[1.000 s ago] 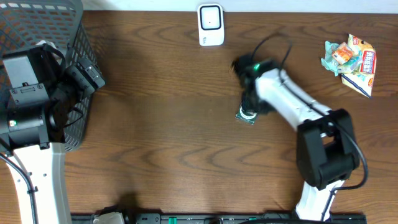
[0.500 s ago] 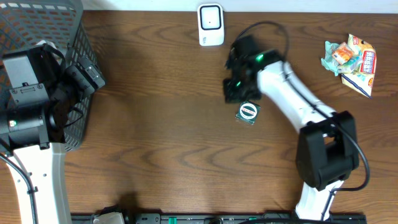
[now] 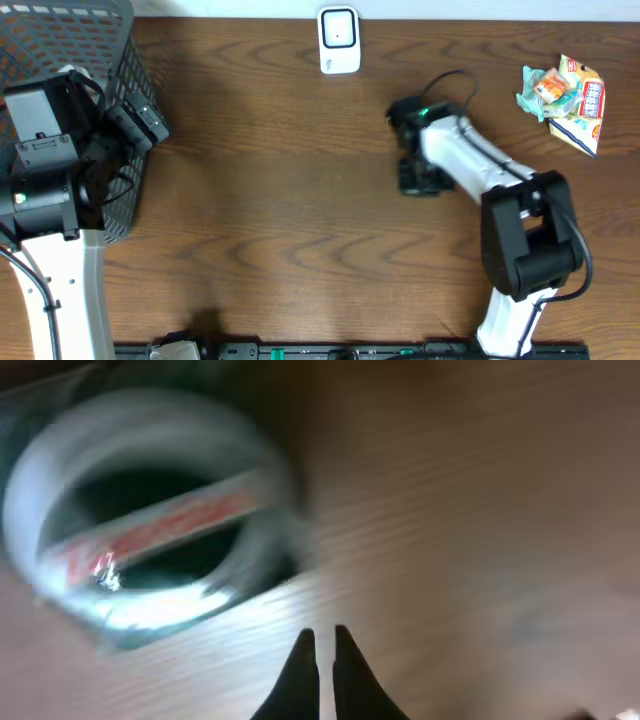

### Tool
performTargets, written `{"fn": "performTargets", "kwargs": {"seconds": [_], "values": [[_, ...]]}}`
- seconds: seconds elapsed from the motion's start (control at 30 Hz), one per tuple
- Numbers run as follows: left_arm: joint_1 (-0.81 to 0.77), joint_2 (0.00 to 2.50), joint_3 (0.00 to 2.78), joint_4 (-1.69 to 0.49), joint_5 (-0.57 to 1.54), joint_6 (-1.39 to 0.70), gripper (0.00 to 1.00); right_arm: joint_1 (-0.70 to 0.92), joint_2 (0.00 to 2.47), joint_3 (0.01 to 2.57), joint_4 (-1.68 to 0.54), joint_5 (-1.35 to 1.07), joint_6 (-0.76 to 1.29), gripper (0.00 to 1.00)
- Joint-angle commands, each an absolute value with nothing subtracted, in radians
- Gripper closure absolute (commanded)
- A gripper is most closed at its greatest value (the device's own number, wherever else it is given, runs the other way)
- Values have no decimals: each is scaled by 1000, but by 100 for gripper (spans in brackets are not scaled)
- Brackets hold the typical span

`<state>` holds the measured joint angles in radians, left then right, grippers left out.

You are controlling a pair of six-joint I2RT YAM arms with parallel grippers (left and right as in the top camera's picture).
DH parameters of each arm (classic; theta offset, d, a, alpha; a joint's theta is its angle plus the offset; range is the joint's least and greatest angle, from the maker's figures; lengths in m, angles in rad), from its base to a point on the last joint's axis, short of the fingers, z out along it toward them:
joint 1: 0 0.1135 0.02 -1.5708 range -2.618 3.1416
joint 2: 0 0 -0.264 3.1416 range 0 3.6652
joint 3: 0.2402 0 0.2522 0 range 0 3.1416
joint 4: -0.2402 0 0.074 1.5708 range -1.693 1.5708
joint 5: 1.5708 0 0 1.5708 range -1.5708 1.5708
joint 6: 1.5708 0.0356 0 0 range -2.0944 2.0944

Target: Scan the item barcode

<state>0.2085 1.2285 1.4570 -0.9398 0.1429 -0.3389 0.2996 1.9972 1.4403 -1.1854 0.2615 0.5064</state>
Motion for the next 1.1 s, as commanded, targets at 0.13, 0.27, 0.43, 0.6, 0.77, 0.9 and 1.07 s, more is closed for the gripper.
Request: {"fn": "performTargets", "kwargs": {"seconds": [0.13,0.27,0.43,0.6,0.77,0.9,1.07], "values": [[213,1229,1458,-942,133,-326,2,178,1990,1737,-1242,-46,268,99],[213,1229,1458,-942,133,-326,2,210,1990,1661,-1180,-301,106,99],[213,1229,1458,-942,133,-326,2,255,1990,1431,-1059,-321,127,92],[213,1229,1458,-942,133,-326,2,221,1990,1301,-943,-165,278,99],[213,1229,1458,-942,133,-326,2,131,1990,1388,-956,161,447,95],[213,1229,1458,-942,133,-326,2,62,1990,1575,-992,74,360,90],[213,1229,1458,-942,133,-326,2,39,1990,1760,-1048,-32,309,70]]}}
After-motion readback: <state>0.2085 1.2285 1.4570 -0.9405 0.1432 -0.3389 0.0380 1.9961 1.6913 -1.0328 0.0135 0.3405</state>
